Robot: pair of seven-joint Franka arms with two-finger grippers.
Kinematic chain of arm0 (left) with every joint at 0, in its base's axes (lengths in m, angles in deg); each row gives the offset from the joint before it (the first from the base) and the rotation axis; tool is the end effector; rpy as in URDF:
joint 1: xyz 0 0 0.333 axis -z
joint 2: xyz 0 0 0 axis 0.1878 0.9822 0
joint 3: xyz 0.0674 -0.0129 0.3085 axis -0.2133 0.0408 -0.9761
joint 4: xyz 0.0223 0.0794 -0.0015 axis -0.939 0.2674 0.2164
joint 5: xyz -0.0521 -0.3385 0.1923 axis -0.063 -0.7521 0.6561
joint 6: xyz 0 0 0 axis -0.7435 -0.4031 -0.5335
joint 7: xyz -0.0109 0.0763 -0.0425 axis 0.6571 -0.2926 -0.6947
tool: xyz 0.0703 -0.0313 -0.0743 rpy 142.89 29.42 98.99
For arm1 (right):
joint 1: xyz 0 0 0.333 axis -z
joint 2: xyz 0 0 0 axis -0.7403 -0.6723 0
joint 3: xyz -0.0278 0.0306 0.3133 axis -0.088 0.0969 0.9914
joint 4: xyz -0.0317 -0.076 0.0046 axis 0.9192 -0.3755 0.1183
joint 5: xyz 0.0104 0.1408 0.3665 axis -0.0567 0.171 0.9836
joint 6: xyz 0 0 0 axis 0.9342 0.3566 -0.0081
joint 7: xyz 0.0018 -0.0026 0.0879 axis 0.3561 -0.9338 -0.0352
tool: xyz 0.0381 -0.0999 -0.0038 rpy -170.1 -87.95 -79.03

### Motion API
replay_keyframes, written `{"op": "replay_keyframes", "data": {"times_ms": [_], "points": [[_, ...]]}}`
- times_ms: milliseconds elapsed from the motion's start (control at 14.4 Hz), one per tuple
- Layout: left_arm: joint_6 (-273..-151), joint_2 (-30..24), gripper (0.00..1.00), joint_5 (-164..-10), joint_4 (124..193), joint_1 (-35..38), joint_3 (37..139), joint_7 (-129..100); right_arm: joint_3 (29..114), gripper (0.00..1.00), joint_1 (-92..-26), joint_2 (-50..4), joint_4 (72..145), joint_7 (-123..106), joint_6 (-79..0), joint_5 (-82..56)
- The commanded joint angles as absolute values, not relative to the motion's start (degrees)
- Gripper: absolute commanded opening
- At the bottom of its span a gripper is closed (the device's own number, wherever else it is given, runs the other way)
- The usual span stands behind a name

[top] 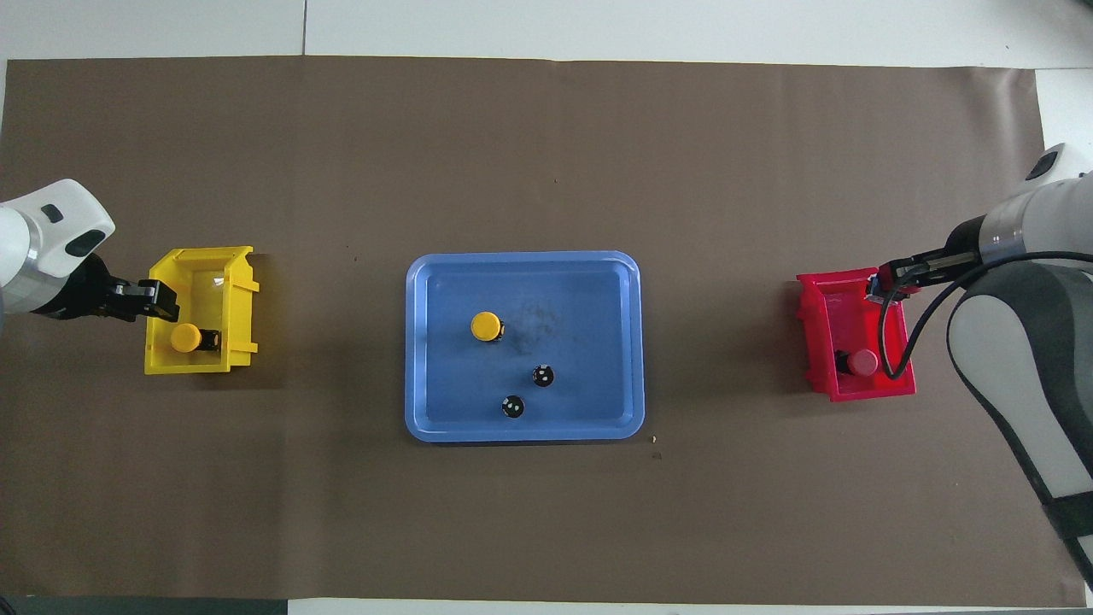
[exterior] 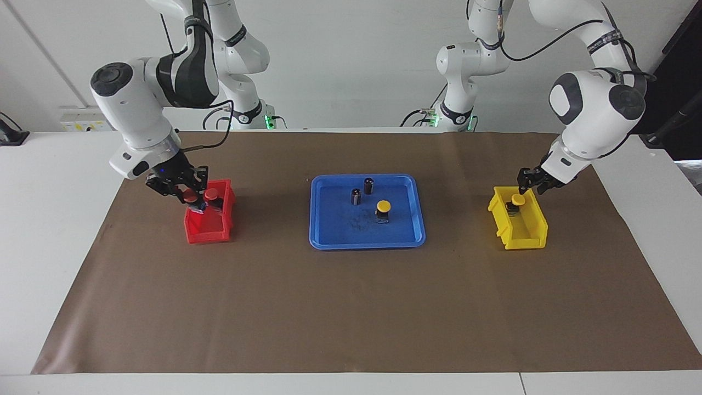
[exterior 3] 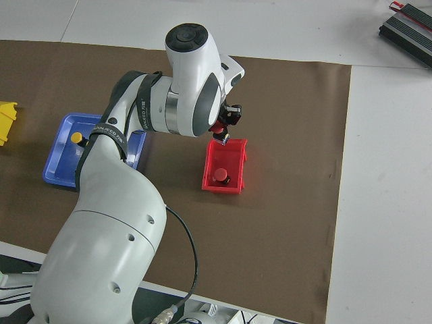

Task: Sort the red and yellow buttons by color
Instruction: 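Drop the red button into the red bin with the right gripper, then grasp the remaining yellow button with the left gripper while the right gripper withdraws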

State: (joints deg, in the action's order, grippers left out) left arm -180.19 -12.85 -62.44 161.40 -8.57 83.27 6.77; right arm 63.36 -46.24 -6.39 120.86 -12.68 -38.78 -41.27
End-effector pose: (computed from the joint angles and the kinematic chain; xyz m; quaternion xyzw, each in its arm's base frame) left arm 0.5439 -0.0056 0.4652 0.9972 -0.0526 -0.0515 0.0090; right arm 0.5488 -0.0247 0.4575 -0.9973 -0.0700 -0.0136 0.0171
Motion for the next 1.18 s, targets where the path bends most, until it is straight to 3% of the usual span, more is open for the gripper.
{"op": "replay_keyframes", "data": {"times_ms": [0, 70, 139, 278, 487, 1114], "points": [[-178.3, -13.4, 0.69, -62.9, 160.5, -1.0, 83.8, -4.2, 64.3, 0.2, -45.9, -5.3, 125.9, -15.5, -43.7, -40.2], [-178.4, -13.5, 0.71, -64.0, 160.5, 3.1, 83.9, -12.5, 64.3, 0.2, -45.7, -5.3, 128.4, -16.5, -46.7, -40.2], [-179.6, -13.7, 0.81, -64.7, 160.4, 7.4, 84.0, -20.2, 64.3, 0.2, -45.6, -5.3, 129.9, -16.5, -48.7, -40.2], [-183.6, -12.6, 0.91, -64.9, 160.5, 14.5, 83.9, -30.7, 64.3, 0.2, -45.6, -5.7, 131.2, -16.6, -50.8, -40.2], [-187.8, -9.5, 0.92, -65.0, 160.5, 21.6, 84.0, -39.8, 64.3, 0.2, -45.6, -6.4, 133.3, -16.6, -53.5, -40.2], [-197.7, -2.7, 0.91, -65.0, 161.7, 30.7, 83.9, -46.9, 64.3, 0.21, -45.7, -6.8, 136.1, -16.5, -58.3, -40.2]]}}
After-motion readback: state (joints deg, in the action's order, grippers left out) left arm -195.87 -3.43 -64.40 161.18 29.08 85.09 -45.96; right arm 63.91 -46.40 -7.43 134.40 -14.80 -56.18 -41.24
